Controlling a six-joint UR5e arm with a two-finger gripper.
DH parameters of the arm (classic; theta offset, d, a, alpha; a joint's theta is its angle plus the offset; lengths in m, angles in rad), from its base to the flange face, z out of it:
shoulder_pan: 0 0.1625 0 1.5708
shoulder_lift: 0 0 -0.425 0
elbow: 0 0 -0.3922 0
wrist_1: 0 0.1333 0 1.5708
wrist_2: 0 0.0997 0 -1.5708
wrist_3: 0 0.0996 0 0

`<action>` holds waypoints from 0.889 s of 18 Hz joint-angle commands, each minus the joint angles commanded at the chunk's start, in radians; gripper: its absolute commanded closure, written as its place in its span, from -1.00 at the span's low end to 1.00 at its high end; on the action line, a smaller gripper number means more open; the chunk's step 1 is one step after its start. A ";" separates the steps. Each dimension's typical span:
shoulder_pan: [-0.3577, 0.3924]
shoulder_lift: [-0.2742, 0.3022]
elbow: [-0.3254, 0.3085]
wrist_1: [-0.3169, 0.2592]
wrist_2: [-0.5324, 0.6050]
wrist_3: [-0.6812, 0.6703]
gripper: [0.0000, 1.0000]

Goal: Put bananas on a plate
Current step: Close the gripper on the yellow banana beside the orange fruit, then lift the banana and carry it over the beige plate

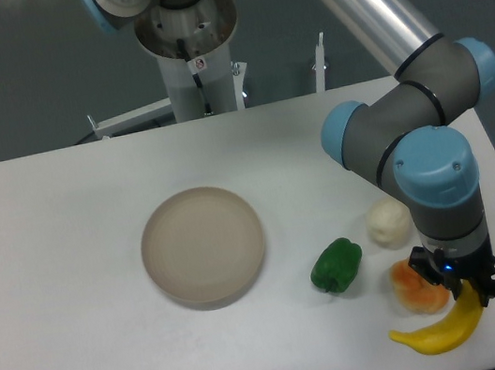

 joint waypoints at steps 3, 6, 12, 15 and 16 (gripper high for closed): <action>-0.003 0.006 -0.008 0.000 -0.009 -0.003 0.52; -0.025 0.037 -0.031 -0.012 -0.009 -0.009 0.52; -0.032 0.141 -0.132 -0.081 -0.015 -0.034 0.51; -0.054 0.205 -0.181 -0.178 -0.017 -0.075 0.51; -0.061 0.228 -0.202 -0.202 -0.018 -0.092 0.51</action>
